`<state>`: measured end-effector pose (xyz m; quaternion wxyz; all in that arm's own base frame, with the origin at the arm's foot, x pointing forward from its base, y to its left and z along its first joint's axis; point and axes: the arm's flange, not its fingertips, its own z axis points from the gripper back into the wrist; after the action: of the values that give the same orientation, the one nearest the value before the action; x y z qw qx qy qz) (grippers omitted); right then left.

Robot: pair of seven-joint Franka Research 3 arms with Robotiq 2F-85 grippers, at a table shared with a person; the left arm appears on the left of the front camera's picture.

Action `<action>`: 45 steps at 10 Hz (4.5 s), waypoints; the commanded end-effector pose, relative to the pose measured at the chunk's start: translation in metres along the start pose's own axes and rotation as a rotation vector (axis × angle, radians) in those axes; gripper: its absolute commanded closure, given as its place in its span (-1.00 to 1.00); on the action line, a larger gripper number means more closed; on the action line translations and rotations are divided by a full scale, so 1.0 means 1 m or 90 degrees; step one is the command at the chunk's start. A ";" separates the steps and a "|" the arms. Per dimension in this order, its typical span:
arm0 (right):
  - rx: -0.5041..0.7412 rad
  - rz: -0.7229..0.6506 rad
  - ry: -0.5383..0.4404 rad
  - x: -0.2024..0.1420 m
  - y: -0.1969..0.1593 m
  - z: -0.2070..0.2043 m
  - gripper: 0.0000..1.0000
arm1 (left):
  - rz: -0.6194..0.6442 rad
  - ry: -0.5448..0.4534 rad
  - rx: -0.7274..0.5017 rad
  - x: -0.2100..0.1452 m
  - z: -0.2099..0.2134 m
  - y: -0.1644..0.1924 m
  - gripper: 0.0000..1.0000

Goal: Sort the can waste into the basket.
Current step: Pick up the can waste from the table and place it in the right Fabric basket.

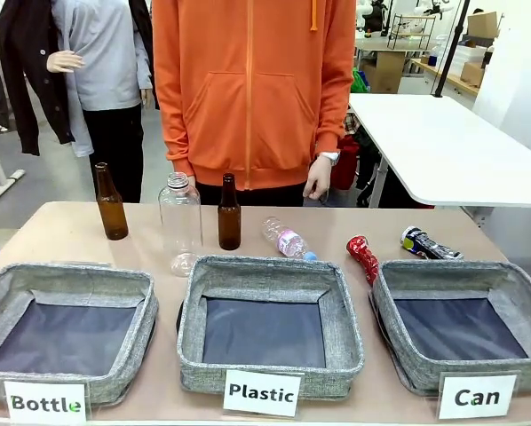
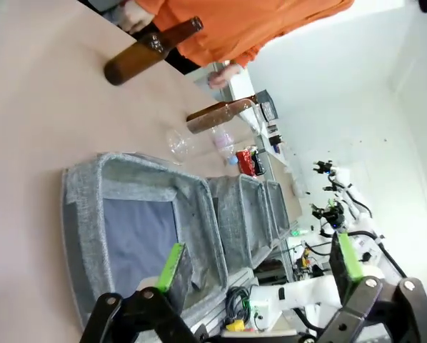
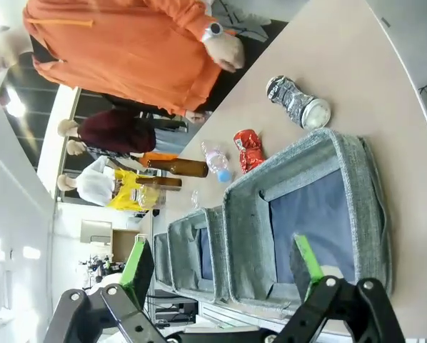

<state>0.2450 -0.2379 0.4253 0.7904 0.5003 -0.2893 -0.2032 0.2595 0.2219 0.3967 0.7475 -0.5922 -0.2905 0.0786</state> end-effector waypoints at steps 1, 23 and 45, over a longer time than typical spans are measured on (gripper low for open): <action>0.011 0.020 -0.009 0.002 0.001 0.003 -1.00 | -0.021 -0.002 0.002 0.001 0.001 -0.006 -1.00; -0.173 0.310 0.257 -0.011 0.121 -0.093 -1.00 | -0.021 -0.002 0.002 0.001 0.001 -0.006 -1.00; -0.592 0.537 0.330 -0.044 0.129 -0.458 -1.00 | -0.021 -0.002 0.002 0.001 0.001 -0.006 -1.00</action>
<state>0.4984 0.1469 0.3865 0.9791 -0.0067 -0.1529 0.1341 0.2580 0.2219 0.4006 0.7574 -0.5813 -0.2879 0.0746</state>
